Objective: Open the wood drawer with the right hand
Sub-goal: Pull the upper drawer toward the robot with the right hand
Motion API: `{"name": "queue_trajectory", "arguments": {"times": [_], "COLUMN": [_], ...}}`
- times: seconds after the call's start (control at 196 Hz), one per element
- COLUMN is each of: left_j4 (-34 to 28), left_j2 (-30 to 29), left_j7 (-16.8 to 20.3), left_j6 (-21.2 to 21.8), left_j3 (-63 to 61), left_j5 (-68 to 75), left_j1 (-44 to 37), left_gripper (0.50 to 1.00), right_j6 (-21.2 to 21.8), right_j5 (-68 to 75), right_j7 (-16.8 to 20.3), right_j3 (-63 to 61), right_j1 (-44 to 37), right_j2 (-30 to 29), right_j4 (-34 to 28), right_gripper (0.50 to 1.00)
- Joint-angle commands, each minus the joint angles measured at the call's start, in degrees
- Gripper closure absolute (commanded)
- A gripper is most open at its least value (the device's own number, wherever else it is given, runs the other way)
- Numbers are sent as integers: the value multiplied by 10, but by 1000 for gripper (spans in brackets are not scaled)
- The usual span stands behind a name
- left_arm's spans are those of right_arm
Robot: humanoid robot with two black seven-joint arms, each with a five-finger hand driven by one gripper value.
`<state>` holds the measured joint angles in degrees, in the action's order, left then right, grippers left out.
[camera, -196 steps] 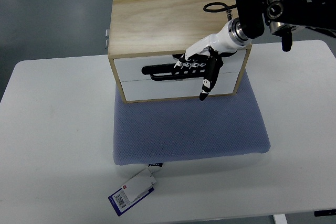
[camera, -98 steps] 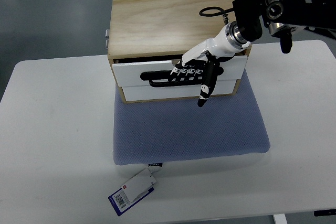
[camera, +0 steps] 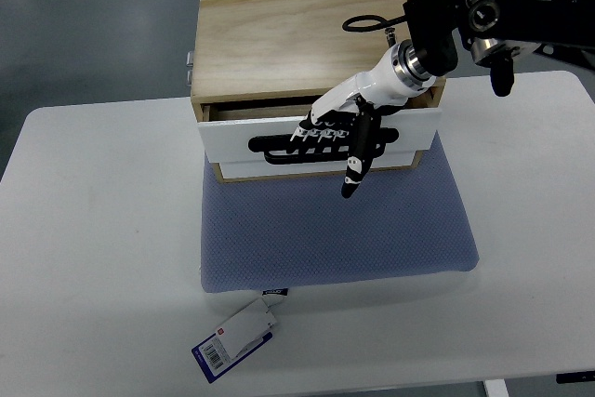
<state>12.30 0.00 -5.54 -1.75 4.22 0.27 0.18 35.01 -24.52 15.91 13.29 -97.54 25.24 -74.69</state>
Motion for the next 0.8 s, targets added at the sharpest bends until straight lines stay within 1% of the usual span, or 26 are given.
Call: {"name": "queue_trajectory", "arguments": {"times": [0.0, 0.418, 0.795], "left_j4": [-1, -1, -1], "left_j2": [0, 0, 0], "left_j7": [0, 0, 0], "left_j6": [0, 0, 0], "left_j3": [1, 1, 1], "left_j5": [0, 0, 0], "left_j1": [0, 0, 0], "left_gripper": [500, 500, 500], "right_j6": [0, 0, 0], "right_j5": [6, 22, 37], "right_j7": [0, 1, 1], "right_j3": [9, 11, 11], "right_j1": [1, 1, -7], "right_j2": [2, 12, 37], "right_j4": [-7, -19, -44], "right_gripper": [556, 556, 556]}}
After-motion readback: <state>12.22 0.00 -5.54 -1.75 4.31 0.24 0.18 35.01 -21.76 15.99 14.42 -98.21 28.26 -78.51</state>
